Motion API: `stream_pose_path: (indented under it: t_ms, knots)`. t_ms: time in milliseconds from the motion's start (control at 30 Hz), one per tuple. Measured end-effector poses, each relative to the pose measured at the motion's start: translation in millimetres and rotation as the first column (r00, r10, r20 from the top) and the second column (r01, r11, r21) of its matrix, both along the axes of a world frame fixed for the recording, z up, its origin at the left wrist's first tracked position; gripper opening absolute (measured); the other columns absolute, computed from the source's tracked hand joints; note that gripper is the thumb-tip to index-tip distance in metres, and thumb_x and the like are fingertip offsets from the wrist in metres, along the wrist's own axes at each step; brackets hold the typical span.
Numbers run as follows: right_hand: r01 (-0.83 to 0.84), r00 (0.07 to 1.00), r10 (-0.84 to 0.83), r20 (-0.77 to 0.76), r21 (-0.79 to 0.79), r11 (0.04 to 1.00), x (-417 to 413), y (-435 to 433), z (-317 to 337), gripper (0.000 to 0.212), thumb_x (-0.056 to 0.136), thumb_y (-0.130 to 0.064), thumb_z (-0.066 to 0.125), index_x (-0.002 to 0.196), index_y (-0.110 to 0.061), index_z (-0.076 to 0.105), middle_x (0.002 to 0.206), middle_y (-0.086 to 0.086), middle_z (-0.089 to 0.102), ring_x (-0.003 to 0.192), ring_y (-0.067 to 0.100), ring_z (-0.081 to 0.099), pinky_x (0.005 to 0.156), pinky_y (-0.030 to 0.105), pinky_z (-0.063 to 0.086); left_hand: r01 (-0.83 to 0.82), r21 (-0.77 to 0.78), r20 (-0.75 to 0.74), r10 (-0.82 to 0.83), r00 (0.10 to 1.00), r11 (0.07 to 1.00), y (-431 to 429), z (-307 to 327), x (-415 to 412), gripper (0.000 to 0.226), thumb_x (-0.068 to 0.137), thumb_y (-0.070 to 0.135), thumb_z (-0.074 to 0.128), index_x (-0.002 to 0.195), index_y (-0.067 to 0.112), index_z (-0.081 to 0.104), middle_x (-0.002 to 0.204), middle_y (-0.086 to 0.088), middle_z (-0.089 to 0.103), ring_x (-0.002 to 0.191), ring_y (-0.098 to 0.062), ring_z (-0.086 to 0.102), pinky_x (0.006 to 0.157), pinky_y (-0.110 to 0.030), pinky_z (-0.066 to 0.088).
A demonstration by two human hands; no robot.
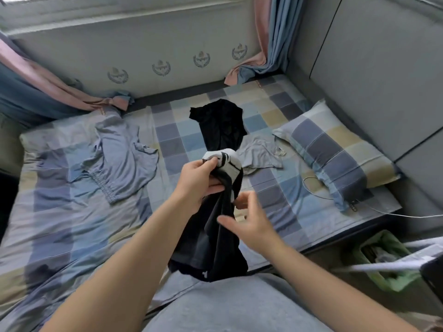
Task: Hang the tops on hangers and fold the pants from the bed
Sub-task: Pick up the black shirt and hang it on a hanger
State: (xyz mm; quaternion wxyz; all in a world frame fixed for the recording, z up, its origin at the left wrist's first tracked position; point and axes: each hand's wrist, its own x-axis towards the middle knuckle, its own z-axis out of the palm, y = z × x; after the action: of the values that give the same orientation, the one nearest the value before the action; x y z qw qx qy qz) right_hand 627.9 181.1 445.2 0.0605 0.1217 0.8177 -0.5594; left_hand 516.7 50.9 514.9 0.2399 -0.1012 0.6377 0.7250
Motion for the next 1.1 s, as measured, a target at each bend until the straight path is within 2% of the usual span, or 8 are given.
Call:
stream_pose_path:
  t_ms: [100, 167, 267, 400, 600, 767, 900, 1100]
  knots:
    - [-0.09, 0.987, 0.081, 0.139, 0.061, 0.994, -0.8, -28.8, -23.5, 0.064, 0.068, -0.063, 0.075, 0.118, -0.039, 0.044, 0.121, -0.009, 0.054, 0.114, 0.009, 0.053, 0.094, 0.03, 0.048, -0.049, 0.09, 0.052, 0.044, 0.998, 0.995, -18.2, 11.9, -5.8, 0.018, 0.102, 0.023, 0.057, 0.103, 0.006, 0.064, 0.087, -0.011, 0.075, 0.078, -0.026, 0.075, 0.062, -0.033, 0.059]
    - [-0.142, 0.974, 0.115, 0.198, 0.127, 0.982, -7.4, -31.6, -32.8, 0.039, 0.087, -0.043, 0.069, 0.12, -0.027, 0.056, 0.114, -0.004, 0.061, 0.11, 0.021, 0.06, 0.09, 0.037, 0.051, -0.084, 0.111, 0.061, 0.077, 0.995, 0.99, -30.1, 15.1, -11.2, 0.017, 0.101, 0.022, 0.058, 0.103, 0.005, 0.062, 0.094, -0.016, 0.071, 0.079, -0.027, 0.074, 0.064, -0.036, 0.059]
    - [-0.168, 0.961, 0.117, 0.25, 0.194, 0.967, -21.7, -20.8, -29.9, 0.015, 0.1, -0.028, 0.057, 0.096, -0.017, 0.065, 0.09, 0.002, 0.069, 0.09, 0.026, 0.064, 0.074, 0.037, 0.05, -0.136, 0.128, 0.069, 0.128, 0.989, 0.982, -48.3, 13.0, -18.6, 0.016, 0.102, 0.021, 0.057, 0.099, 0.006, 0.058, 0.094, -0.017, 0.07, 0.08, -0.028, 0.075, 0.065, -0.038, 0.06]
    - [-0.034, 0.972, -0.005, 0.233, 0.161, 0.986, -43.1, -4.8, -5.3, 0.036, 0.099, -0.03, 0.061, 0.069, -0.012, 0.052, 0.064, 0.001, 0.05, 0.066, 0.019, 0.047, 0.06, 0.034, 0.03, -0.165, 0.084, 0.046, 0.162, 0.986, 0.983, -71.1, 1.0, -24.7, 0.016, 0.103, 0.024, 0.055, 0.1, 0.009, 0.06, 0.101, -0.017, 0.074, 0.088, -0.028, 0.076, 0.066, -0.035, 0.06]
    - [0.136, 0.965, -0.119, 0.235, -0.059, 0.989, -77.0, -2.9, 35.3, 0.024, 0.101, -0.012, 0.05, 0.096, 0.005, 0.067, 0.088, 0.024, 0.069, 0.081, 0.031, 0.065, 0.07, 0.036, 0.046, 0.185, -0.174, -0.008, -0.189, 0.982, 0.967, -77.9, -25.4, -0.8, 0.024, 0.091, 0.039, 0.072, 0.099, 0.017, 0.068, 0.1, -0.004, 0.078, 0.089, -0.023, 0.075, 0.075, -0.037, 0.061]
    - [0.286, 0.948, -0.24, 0.21, -0.225, 0.931, -86.8, -16.3, 59.3, 0.025, 0.102, -0.011, 0.047, 0.099, 0.003, 0.067, 0.09, 0.024, 0.069, 0.081, 0.029, 0.066, 0.066, 0.032, 0.05, 0.545, -0.272, -0.045, -0.576, 0.816, 0.793, -61.8, -44.5, 30.5, 0.059, 0.061, 0.06, 0.084, 0.111, 0.034, 0.063, 0.112, 0.01, 0.07, 0.094, -0.008, 0.071, 0.081, -0.031, 0.057]
    - [0.31, 0.95, -0.25, 0.189, -0.452, 0.837, -90.8, -18.1, 75.4, 0.02, 0.103, -0.009, 0.047, 0.101, -0.002, 0.066, 0.088, 0.016, 0.069, 0.077, 0.024, 0.07, 0.062, 0.03, 0.058, 0.387, -0.23, -0.202, -0.433, 0.879, 0.893, -39.6, -49.7, 39.9, 0.059, 0.07, 0.048, 0.079, 0.118, 0.021, 0.059, 0.114, 0.001, 0.069, 0.099, -0.02, 0.072, 0.092, -0.049, 0.056]
    - [0.285, 0.958, -0.227, 0.173, -0.62, 0.731, -87.1, -12.0, 82.8, 0.019, 0.104, -0.008, 0.048, 0.106, 0.002, 0.064, 0.088, 0.016, 0.07, 0.077, 0.023, 0.07, 0.068, 0.033, 0.06, 0.144, -0.273, -0.472, -0.263, 0.841, 0.951, -31.8, -36.9, 32.7, 0.017, 0.099, 0.02, 0.052, 0.093, 0.01, 0.063, 0.072, 0.009, 0.062, 0.064, -0.004, 0.057, 0.062, -0.028, 0.047]
